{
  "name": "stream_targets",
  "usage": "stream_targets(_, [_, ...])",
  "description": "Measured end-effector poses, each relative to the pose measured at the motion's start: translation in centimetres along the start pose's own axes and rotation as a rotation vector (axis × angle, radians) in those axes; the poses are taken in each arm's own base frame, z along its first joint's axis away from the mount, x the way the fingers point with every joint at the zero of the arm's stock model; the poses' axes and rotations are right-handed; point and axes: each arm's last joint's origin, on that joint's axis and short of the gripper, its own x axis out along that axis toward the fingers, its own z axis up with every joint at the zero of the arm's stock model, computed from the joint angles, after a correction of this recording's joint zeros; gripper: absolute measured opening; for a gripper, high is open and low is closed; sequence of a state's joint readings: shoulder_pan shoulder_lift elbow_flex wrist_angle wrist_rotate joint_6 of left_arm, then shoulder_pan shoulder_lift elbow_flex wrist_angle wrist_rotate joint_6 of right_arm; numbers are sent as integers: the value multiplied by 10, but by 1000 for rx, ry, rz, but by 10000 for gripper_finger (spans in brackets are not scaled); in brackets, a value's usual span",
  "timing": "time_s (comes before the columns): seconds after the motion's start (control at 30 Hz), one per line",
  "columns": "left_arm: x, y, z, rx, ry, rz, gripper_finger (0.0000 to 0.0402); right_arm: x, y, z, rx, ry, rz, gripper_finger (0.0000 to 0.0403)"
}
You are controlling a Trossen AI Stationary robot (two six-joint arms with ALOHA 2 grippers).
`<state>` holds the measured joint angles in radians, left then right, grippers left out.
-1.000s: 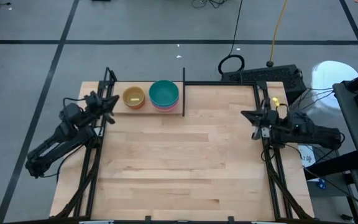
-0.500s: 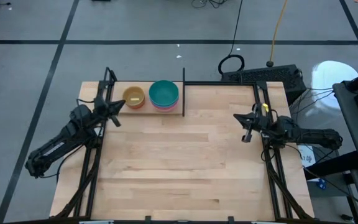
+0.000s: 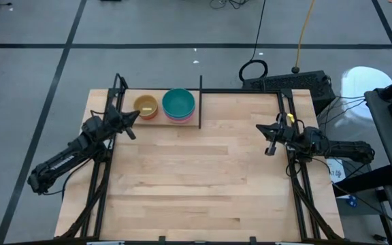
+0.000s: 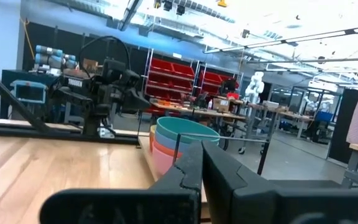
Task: Place and stack bowls onto a shelf
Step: Return to Home Position
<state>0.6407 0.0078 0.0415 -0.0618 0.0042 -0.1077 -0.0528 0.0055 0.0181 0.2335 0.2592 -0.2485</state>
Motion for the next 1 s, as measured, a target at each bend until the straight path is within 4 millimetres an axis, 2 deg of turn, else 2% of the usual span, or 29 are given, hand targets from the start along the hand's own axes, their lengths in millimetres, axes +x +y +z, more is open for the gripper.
stream_targets(1.0, [1, 0, -1, -3, -19, -6, 8, 0, 0, 0, 1, -1, 0, 0])
